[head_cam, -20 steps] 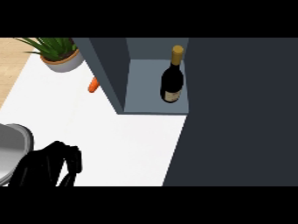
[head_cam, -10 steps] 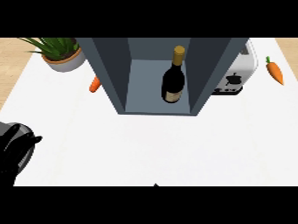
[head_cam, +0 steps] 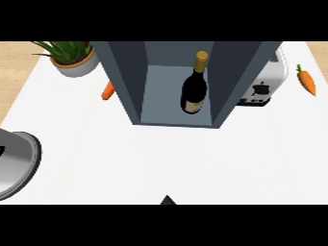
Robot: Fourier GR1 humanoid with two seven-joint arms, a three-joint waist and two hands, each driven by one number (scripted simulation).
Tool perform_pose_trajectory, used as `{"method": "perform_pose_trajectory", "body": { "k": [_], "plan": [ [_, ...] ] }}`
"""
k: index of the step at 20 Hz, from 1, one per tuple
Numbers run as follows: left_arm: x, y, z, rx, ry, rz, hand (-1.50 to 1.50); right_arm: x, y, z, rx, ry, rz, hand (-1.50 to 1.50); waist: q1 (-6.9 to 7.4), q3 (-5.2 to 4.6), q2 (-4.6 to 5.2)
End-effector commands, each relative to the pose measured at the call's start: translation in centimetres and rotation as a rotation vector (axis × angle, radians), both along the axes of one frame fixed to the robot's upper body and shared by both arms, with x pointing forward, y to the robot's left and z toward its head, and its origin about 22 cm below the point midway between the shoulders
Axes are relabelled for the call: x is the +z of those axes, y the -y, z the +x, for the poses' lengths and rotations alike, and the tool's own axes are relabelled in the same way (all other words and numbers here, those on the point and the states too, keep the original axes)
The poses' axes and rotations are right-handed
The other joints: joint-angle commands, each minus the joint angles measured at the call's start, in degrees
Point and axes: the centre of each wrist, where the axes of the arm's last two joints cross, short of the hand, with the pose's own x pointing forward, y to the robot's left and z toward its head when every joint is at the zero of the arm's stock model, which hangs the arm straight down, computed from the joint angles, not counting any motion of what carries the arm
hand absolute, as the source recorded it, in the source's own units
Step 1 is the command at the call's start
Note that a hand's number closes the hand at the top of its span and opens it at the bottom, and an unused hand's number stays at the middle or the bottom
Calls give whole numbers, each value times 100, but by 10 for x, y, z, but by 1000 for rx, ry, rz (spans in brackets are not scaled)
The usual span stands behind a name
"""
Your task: Pick up the wine, place it into the cabinet and close the cabinet
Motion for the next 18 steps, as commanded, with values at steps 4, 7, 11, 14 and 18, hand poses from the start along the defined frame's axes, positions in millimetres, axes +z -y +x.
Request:
{"method": "perform_pose_trajectory", "body": {
  "k": [4,7,11,14,18],
  "plan": [
    [4,-38,-6,-11,17,4,-150,7,-47,9,-73,46,132,150,67,-8,13],
    [9,-45,-12,-14,19,15,-150,16,-50,18,-108,32,143,150,187,-6,4],
    [15,-52,-5,-31,23,2,-150,16,-69,55,-183,51,132,150,102,9,79],
    [13,-55,-11,-34,23,1,-150,40,-81,79,-226,53,138,150,137,14,68],
    [17,-60,-12,-25,30,8,-150,59,-89,123,-251,43,122,150,181,19,92]
  ]
}}
